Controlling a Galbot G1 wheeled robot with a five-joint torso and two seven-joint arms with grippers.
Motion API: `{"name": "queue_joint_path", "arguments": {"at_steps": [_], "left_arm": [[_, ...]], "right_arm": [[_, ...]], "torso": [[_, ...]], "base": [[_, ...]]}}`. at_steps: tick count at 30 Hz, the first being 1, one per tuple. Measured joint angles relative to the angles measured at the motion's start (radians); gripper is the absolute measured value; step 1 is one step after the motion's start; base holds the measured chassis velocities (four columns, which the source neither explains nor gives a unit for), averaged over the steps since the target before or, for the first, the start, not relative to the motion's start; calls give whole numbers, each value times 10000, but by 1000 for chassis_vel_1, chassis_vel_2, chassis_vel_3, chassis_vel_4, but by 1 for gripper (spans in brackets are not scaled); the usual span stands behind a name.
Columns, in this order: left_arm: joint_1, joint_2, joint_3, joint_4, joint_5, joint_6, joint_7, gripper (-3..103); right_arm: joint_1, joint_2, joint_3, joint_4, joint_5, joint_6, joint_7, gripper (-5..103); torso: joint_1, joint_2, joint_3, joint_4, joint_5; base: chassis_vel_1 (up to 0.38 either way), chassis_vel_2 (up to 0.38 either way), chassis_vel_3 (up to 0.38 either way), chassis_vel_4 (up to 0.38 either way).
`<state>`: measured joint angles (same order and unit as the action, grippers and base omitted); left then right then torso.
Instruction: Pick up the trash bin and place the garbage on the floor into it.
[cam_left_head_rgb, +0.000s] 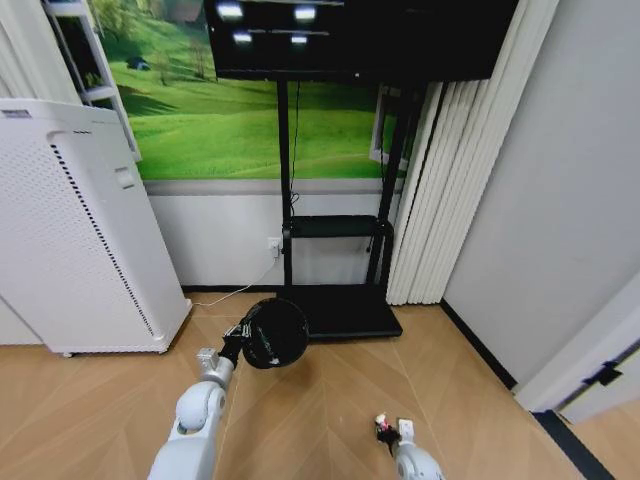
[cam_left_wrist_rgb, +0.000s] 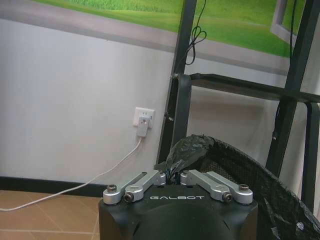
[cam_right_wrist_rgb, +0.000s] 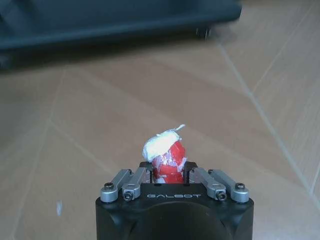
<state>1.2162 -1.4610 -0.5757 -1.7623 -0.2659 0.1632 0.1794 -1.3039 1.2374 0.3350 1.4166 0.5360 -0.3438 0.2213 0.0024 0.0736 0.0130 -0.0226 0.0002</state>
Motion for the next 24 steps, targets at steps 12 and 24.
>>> {"name": "queue_joint_path", "arguments": {"at_steps": [12, 24], "left_arm": [[-199, 36, 318, 564, -77, -5, -113, 7], [-775, -562, 1578, 1223, 294, -72, -354, 7]], "right_arm": [[11, -236, 646, 4713, 1658, -972, 967, 29], [-205, -132, -559, 7197, 1599, -1481, 705, 29]], "torso": [[0, -1, 0, 2, -6], [0, -1, 0, 0, -1]], "base": [[0, 0, 0, 0], [0, 0, 0, 0]]}}
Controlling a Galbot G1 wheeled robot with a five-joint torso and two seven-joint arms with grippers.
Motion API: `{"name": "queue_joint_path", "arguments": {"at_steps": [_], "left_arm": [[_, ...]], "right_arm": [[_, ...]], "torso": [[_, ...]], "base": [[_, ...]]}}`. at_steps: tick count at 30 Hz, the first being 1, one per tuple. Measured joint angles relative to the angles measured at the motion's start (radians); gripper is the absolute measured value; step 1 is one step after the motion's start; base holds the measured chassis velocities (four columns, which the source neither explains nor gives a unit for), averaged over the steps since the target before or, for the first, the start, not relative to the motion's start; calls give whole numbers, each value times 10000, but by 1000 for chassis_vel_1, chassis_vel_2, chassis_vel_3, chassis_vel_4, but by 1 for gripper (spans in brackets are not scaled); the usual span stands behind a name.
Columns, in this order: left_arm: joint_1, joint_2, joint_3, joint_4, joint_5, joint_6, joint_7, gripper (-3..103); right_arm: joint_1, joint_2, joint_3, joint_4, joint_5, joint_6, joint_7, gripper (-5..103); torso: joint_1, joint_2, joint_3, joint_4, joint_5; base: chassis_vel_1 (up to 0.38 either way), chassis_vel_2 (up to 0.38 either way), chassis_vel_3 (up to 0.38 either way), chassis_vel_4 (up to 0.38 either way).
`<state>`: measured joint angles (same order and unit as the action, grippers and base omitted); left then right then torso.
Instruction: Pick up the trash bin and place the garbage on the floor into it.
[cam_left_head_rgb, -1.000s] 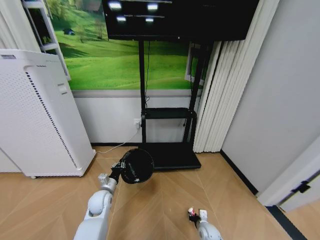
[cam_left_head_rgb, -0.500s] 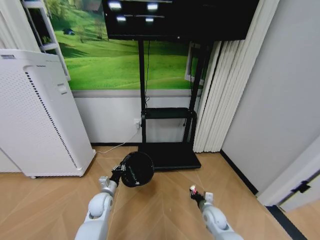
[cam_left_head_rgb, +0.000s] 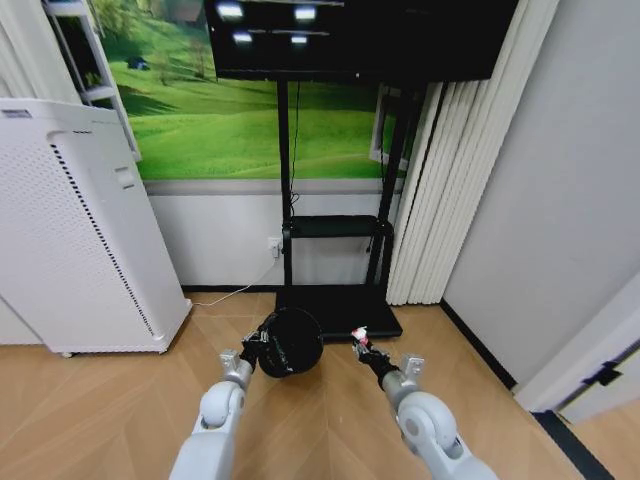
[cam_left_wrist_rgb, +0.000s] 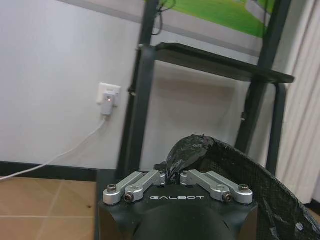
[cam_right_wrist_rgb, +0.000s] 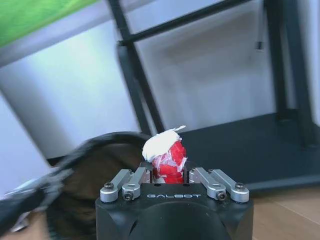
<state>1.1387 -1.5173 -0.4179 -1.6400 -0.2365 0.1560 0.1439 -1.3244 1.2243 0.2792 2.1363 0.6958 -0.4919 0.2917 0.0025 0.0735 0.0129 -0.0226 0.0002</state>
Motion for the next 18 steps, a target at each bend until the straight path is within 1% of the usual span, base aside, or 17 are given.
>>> {"name": "queue_joint_path", "arguments": {"at_steps": [2, 7, 11, 17, 18], "left_arm": [[-153, -186, 370, 131, 92, -6, -72, 7], [-208, -406, 813, 202, 174, -9, -179, 7], [-109, -447, 1155, 142, 220, -3, -199, 7], [-40, -354, 1220, 66, 225, 8, -197, 7], [-48, -340, 1213, 61, 225, 12, -197, 7]], "right_arm": [[254, 21, -474, -105, -166, -30, -50, 29], [639, 92, -869, -794, -492, 48, -232, 29], [1013, 199, -791, -1604, -732, 264, -499, 29], [1371, 288, -638, -2152, -1026, 342, -597, 28], [1382, 299, -631, -2178, -1098, 369, -610, 33]], "torso": [[0, 0, 0, 0, -1], [0, 0, 0, 0, 0], [0, 0, 0, 0, 0], [0, 0, 0, 0, -1], [0, 0, 0, 1, -1]], "base": [[0, 0, 0, 0], [0, 0, 0, 0], [0, 0, 0, 0], [0, 0, 0, 0], [0, 0, 0, 0]]}}
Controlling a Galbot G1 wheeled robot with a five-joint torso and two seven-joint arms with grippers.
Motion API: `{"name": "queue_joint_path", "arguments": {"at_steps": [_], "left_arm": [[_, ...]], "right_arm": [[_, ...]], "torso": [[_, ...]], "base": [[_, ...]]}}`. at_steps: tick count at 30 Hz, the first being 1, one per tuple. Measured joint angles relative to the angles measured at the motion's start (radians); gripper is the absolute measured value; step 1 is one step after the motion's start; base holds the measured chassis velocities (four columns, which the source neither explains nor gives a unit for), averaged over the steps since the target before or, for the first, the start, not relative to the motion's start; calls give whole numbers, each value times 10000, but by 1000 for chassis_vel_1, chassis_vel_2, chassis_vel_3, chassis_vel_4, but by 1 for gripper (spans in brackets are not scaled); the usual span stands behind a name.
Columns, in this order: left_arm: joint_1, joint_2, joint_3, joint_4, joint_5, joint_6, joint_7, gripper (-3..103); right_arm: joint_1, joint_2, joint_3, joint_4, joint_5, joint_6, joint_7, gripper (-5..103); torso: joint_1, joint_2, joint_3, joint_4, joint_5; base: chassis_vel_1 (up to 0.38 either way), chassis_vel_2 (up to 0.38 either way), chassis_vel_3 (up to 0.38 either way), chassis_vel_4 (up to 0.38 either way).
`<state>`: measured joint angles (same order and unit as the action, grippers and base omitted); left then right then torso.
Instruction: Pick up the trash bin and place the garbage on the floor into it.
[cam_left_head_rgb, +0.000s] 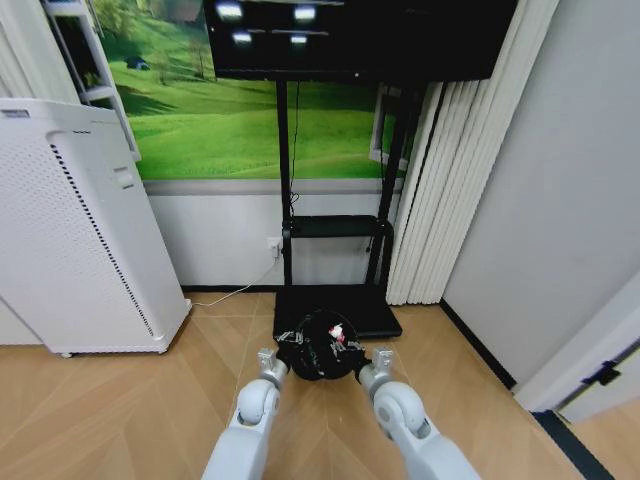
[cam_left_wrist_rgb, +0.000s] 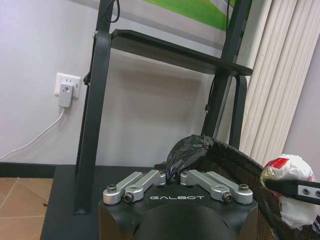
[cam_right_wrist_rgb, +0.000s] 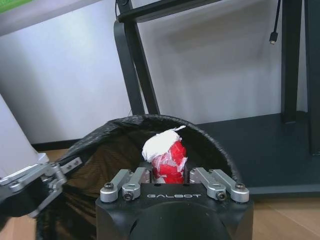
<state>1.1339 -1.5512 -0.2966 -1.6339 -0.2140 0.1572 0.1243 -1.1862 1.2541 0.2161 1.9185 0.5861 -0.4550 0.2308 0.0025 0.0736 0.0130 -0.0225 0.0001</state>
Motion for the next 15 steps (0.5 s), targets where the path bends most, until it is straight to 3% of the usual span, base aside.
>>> {"name": "queue_joint_path", "arguments": {"at_steps": [5, 8, 15], "left_arm": [[-78, 18, -31, 6, -4, 18, 2, 7], [-106, 18, -39, 60, -1, 24, 9, 7], [-145, -21, -42, 123, 33, 30, 25, 7]], "right_arm": [[-100, 41, -63, 74, -175, 45, -39, 44], [-219, 57, -151, 175, -269, 39, -106, 60], [-230, 29, -159, 239, -283, 26, -126, 82]], "torso": [[0, 0, 0, -1, 0], [0, 0, 0, -1, -1], [0, 0, 0, -1, -1]], "base": [[0, 0, 0, 0], [0, 0, 0, 0], [0, 0, 0, 0]]}}
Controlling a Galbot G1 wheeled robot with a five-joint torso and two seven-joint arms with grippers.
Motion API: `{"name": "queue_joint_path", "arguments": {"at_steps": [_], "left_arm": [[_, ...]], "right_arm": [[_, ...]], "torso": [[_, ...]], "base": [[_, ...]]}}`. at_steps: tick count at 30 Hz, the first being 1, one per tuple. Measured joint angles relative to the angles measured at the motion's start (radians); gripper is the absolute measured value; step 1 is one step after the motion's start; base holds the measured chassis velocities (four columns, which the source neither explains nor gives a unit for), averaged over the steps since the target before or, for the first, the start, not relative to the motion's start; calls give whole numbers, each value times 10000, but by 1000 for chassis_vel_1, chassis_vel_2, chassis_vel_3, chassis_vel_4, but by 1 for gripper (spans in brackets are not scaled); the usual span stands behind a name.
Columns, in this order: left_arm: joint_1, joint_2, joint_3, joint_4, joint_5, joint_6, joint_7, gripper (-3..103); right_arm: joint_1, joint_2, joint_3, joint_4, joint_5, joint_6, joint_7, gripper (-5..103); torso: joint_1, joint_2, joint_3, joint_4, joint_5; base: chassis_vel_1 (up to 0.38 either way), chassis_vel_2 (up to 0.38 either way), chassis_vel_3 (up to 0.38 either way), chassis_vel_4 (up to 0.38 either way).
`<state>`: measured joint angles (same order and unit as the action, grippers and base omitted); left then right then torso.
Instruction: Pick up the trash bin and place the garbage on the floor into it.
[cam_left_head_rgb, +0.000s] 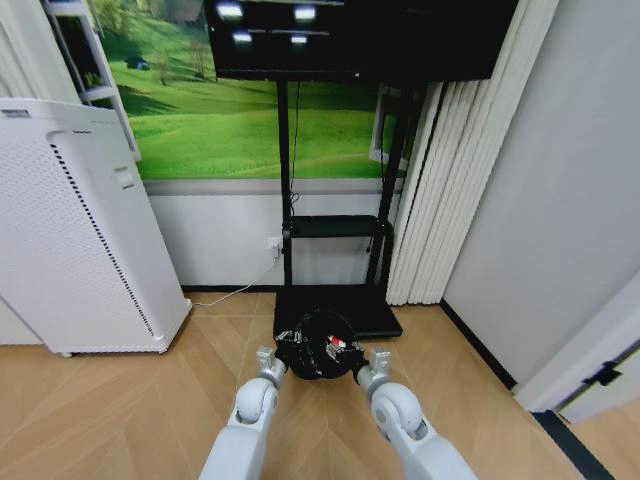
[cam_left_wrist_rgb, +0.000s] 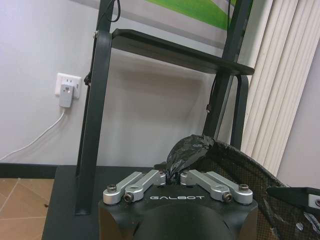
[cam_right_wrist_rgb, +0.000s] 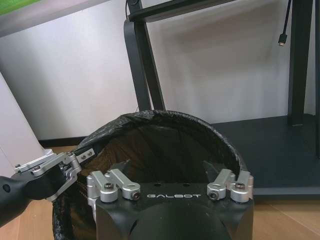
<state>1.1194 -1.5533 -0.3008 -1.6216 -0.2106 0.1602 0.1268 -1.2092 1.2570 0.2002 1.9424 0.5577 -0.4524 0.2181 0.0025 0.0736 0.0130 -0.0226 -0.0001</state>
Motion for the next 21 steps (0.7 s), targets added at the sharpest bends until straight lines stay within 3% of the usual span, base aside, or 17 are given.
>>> {"name": "queue_joint_path", "arguments": {"at_steps": [2, 3, 4, 9, 14, 21], "left_arm": [[-8, -3, -18, -5, 2, 5, -2, 7], [-3, 15, -81, -41, 2, 16, -2, 7], [32, 58, -210, -93, 24, 16, 3, 7], [201, 297, -738, -198, 44, 12, 0, 7], [645, 854, -1904, -895, -270, 79, 40, 7], [1449, 1330, -2955, -1864, -738, 185, 92, 7]], "right_arm": [[-4, -17, 61, 52, -4, 1, 26, 87], [-62, -29, 187, 149, -52, 26, 86, 96], [-190, -40, 358, 291, -232, 97, 168, 99], [-598, -63, 802, 557, -1015, 486, 341, 100], [-1203, 73, 1387, 597, -2185, 1053, 674, 100], [-1733, 411, 1394, 212, -3657, 1622, 741, 100]], "torso": [[0, 0, -1, 0, 1], [0, -1, 0, 0, -1], [0, 0, 0, -1, 0], [0, 0, -1, -1, -2], [-1, 0, -2, 0, -1], [0, 0, -2, 2, 1]], "base": [[0, 0, 0, 0], [0, 0, 0, 0], [0, 0, 0, 0], [0, 0, 0, 0], [0, 0, 0, 0], [0, 0, 0, 0]]}}
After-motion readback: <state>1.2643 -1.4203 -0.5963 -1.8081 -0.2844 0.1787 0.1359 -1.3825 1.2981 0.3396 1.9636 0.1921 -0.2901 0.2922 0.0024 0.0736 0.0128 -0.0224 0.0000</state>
